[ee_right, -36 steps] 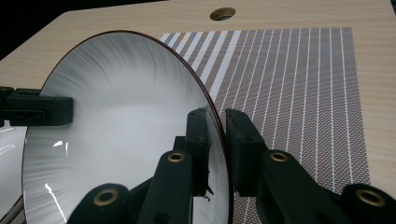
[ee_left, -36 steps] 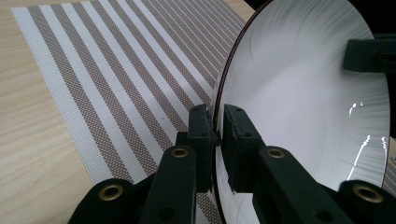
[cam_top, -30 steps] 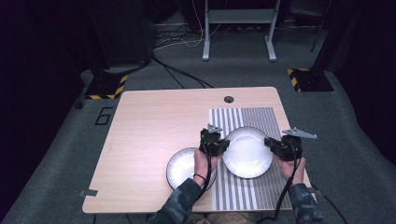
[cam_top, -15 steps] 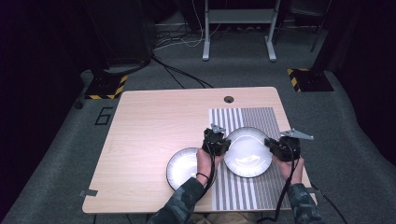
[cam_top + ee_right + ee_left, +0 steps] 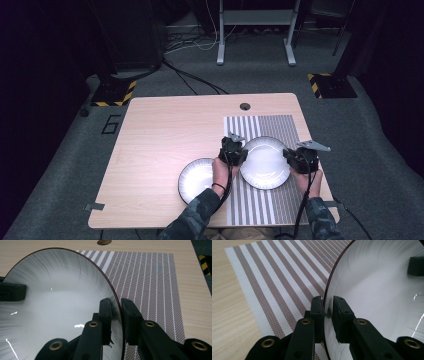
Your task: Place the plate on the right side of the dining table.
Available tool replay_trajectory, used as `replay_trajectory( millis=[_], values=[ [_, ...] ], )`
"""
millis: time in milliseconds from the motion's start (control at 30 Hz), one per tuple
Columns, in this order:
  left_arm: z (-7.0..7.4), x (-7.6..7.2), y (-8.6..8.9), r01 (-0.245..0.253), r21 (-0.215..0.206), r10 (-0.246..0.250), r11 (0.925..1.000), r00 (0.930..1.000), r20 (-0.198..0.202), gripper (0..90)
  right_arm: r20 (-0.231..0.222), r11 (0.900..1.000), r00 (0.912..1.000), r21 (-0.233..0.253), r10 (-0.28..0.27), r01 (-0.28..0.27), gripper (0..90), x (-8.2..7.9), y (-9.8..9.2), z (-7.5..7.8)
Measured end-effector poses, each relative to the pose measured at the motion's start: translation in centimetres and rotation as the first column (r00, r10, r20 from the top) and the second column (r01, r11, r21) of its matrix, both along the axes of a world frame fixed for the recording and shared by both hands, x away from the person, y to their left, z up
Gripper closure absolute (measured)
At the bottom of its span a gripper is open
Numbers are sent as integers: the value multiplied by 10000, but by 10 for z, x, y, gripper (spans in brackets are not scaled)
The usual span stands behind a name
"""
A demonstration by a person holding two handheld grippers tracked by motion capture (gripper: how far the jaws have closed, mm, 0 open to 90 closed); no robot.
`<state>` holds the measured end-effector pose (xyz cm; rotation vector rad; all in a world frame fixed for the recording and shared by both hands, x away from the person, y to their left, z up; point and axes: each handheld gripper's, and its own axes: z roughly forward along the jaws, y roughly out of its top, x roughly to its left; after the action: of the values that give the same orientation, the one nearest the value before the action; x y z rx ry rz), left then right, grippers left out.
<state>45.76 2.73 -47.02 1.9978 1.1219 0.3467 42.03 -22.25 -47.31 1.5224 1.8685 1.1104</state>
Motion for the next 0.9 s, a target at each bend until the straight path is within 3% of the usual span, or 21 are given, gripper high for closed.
replay_trajectory(
  millis=[900],
  values=[
    [-8, 11, -9, -111, 741, 105, 9972, 9999, 94, 753, -166, 9981, 9989, 422, -446, 453, 798, 11, -2, -12]
  ],
)
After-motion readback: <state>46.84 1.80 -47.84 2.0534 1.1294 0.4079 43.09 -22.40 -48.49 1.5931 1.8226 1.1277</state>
